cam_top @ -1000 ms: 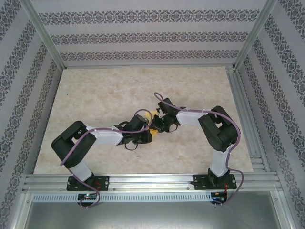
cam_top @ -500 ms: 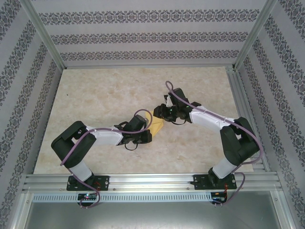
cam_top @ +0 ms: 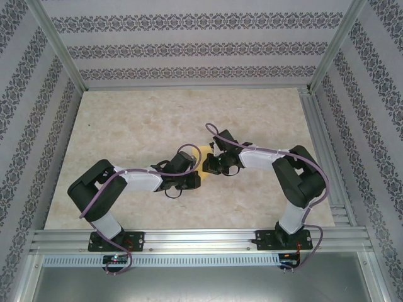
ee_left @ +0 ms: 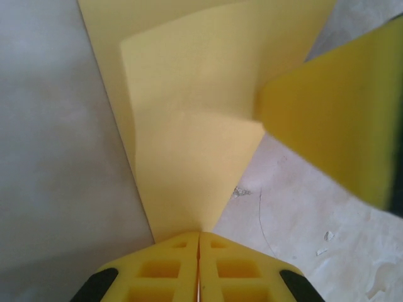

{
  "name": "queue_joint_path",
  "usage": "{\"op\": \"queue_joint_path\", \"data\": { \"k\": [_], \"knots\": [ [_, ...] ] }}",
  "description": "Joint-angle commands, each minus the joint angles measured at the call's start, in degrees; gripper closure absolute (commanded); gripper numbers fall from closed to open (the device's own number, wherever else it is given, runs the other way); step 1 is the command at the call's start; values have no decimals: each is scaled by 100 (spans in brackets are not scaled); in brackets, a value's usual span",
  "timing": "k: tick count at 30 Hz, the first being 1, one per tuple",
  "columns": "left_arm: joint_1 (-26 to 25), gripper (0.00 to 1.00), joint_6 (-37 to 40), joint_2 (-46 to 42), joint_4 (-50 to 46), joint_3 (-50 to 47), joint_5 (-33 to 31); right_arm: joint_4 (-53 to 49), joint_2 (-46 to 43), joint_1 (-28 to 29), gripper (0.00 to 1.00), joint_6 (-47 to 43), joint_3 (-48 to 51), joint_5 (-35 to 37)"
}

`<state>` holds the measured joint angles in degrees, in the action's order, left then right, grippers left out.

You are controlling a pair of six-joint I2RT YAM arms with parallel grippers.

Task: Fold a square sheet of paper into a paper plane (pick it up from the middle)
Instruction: Third fold the triangle at the center of the table.

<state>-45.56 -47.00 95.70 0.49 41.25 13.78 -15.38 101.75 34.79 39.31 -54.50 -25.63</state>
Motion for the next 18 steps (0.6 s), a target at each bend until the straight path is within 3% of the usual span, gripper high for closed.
{"op": "queue_joint_path", "data": {
  "k": [1,18],
  "knots": [
    [-87,91,5,159,-418,-79,-273,218,111,23,90,35,-97,-85],
    [-93,91,16,81,-513,-63,-330,-32,213,-134,91,22,73,269]
  ]
}}
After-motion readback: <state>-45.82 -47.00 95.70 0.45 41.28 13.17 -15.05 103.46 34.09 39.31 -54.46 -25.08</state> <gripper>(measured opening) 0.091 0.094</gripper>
